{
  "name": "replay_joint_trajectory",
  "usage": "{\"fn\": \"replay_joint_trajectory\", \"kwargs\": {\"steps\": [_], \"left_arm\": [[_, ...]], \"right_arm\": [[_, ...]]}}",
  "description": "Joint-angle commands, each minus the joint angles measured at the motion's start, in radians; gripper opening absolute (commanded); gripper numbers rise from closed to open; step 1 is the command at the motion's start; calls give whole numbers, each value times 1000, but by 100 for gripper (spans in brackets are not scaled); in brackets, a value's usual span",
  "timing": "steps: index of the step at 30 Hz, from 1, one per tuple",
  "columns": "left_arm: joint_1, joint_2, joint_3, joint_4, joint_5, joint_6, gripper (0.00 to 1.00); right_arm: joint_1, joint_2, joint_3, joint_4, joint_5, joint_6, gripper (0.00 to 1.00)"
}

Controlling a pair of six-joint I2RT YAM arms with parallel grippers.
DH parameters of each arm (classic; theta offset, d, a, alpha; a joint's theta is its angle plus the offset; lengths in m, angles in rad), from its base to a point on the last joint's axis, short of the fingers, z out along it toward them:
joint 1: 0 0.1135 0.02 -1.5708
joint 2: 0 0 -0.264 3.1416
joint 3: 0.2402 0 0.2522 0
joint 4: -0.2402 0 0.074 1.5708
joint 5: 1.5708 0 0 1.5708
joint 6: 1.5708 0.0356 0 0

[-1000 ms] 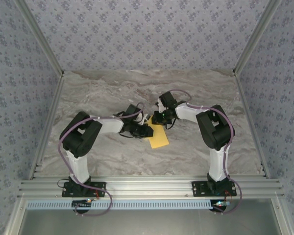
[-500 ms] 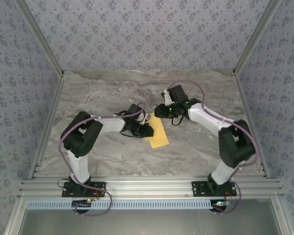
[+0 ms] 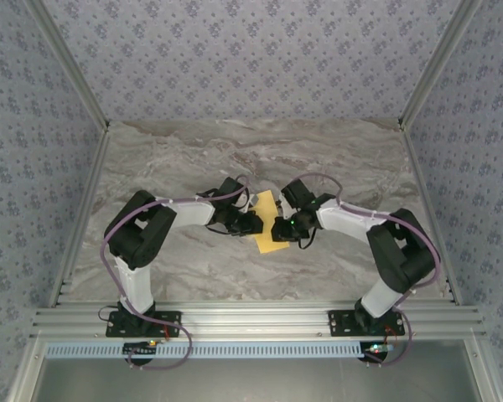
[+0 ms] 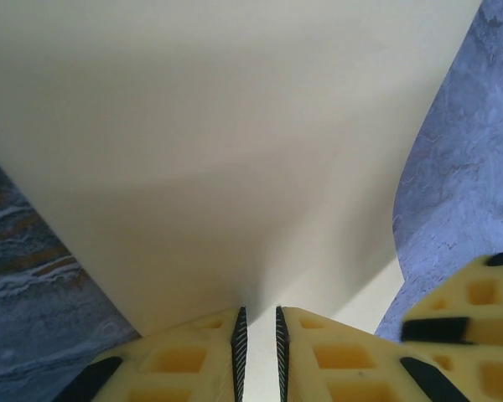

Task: Fold a paper plane with a square sheet of paper (fold left side to right side)
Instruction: Hold the square sheet of paper at the center of the table, then first fold the square sheet of paper in half at the center of the table.

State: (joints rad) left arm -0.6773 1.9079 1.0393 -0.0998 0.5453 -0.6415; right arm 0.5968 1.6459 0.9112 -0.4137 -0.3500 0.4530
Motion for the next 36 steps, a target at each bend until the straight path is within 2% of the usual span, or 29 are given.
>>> {"fn": "replay_joint_trajectory", "kwargs": {"steps": [1,11,22,30,36], "left_arm": [[-9,26,31,-48,-35,-3,19],[18,-9,74,-64,-18,10,23],[70,20,82,-2,80,11,24],[71,55,94,-25,60,29,24],[78,72,109,-98,-30,84,23]], "right_arm": [[9,43,20,-40,51,8,15],[11,116,19,-115,138,-25,14],[18,133,22,-126,149,-31,14],[19,137,28,-155,186,-42,14],[21,143,34,-177,209,-50,14]]}}
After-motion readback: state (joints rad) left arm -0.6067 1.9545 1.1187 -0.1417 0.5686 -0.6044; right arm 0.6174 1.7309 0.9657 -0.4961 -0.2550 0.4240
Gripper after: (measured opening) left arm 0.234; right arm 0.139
